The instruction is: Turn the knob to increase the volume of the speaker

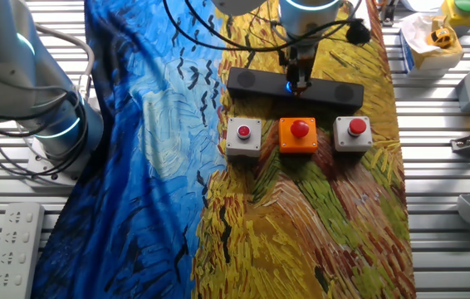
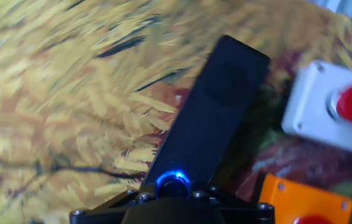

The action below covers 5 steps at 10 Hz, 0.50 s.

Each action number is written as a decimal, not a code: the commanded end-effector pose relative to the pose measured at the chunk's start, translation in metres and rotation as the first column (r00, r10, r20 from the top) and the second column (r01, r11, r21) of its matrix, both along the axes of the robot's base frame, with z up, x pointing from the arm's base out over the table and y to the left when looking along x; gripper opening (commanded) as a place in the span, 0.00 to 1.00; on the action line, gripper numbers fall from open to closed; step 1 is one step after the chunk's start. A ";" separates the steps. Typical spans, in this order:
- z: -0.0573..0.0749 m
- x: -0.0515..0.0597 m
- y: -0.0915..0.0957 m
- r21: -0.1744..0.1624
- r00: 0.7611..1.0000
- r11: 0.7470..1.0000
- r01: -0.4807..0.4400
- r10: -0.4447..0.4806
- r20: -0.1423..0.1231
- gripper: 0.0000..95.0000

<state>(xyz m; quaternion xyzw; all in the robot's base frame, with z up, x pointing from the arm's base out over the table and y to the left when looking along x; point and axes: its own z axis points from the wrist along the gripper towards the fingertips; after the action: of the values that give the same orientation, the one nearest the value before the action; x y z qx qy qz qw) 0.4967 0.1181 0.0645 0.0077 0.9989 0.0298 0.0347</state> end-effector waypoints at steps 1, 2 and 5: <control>0.001 0.003 0.000 -0.016 0.972 0.972 -0.233 0.233 -0.006 0.40; 0.004 0.004 0.001 -0.026 0.961 0.961 -0.276 0.276 -0.009 0.40; 0.011 0.002 0.003 -0.075 0.863 0.860 -0.505 0.505 -0.020 0.40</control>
<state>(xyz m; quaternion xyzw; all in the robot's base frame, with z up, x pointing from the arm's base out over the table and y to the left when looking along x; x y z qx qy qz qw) 0.5000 0.1187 0.0696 0.0399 0.9984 0.0275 0.0295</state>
